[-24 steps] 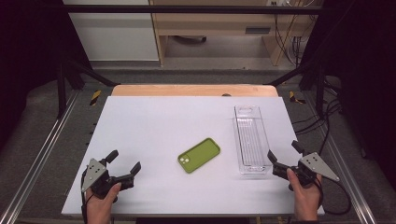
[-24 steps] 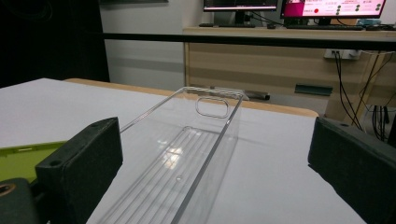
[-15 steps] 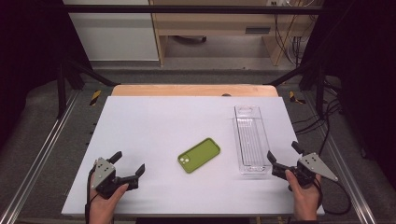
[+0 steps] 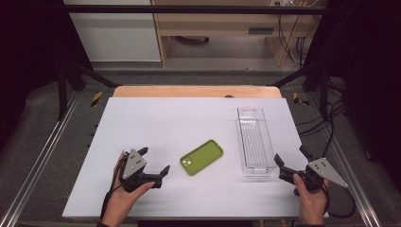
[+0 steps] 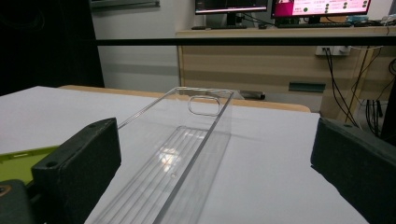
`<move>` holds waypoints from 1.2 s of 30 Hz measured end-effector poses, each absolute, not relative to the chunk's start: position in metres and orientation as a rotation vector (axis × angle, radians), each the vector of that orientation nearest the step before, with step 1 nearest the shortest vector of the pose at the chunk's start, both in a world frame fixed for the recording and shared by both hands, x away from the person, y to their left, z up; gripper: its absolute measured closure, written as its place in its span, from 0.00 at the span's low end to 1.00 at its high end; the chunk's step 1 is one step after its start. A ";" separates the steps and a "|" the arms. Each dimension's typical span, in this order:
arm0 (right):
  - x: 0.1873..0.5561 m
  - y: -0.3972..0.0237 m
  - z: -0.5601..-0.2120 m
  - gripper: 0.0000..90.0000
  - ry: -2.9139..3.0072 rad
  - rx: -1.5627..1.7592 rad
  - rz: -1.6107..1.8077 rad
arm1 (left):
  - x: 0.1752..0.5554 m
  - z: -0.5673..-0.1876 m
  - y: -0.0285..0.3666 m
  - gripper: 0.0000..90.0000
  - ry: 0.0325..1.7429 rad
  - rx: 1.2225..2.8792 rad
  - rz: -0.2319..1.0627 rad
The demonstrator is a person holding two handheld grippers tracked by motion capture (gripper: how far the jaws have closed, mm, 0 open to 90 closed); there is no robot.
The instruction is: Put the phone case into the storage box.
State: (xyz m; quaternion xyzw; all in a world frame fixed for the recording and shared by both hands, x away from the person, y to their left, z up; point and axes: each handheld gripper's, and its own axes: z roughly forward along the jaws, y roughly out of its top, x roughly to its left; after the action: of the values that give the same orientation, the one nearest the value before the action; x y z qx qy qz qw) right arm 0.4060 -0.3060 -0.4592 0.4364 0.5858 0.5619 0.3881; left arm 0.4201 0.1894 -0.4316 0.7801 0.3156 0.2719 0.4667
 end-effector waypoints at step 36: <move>0.402 -0.300 -0.461 0.02 1.536 1.082 1.407 | 0.467 -0.452 0.117 0.71 0.825 2.126 0.376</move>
State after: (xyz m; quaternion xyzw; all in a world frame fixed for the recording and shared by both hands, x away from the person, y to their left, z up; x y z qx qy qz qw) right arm 0.4022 -0.3005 -0.4609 0.4250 0.6036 0.5528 0.3867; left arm 0.4673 0.1169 -0.4521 0.8418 0.3265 0.1488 0.4033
